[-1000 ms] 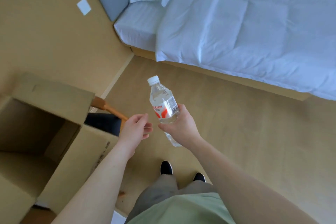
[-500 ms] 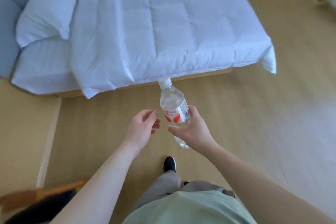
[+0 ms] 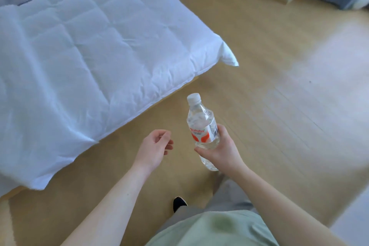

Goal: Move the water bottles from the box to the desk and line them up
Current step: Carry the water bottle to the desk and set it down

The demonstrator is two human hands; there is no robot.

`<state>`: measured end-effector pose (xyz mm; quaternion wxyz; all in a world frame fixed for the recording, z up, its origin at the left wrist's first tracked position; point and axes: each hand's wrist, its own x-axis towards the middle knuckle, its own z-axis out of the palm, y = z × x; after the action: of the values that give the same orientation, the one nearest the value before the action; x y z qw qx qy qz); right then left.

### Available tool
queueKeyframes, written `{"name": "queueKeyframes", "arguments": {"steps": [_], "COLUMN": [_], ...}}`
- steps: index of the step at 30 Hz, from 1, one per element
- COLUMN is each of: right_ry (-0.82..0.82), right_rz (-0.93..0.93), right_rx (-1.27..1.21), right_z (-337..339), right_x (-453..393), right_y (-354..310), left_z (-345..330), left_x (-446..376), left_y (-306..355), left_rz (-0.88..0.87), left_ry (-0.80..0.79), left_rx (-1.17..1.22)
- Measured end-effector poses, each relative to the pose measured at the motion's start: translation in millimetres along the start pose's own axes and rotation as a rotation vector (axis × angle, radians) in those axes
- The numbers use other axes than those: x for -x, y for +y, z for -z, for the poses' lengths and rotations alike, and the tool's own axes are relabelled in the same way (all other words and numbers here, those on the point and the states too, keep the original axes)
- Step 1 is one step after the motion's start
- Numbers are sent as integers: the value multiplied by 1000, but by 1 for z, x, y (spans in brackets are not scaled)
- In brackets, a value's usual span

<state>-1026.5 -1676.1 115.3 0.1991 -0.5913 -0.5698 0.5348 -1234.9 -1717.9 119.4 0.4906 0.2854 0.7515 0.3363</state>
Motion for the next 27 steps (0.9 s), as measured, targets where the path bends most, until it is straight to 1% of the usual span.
{"name": "queueKeyframes", "arguments": {"steps": [7,12,16,20,27], "right_ry": [47,83,132,176,213], "right_rz": [-18,-4,-2,-15,-69], "right_rx": [-55,-74,-106,-148,-169], "right_z": [97,178,230,270,321], "right_x": [-86,-152,-196,-235,-313], "right_y": [14,7,0,-6,-13], "left_z": [-98,-169,-220,-255,-290], "left_x": [-77,-120,-155,-191,-271], "left_y": [83,148,198,239,293], "left_rz": [-21,-32,-60,-82,-123], "left_ry": [-70,-95,-134,-175,-217], "left_rx": [-23,-58,-76,-95,-100]}}
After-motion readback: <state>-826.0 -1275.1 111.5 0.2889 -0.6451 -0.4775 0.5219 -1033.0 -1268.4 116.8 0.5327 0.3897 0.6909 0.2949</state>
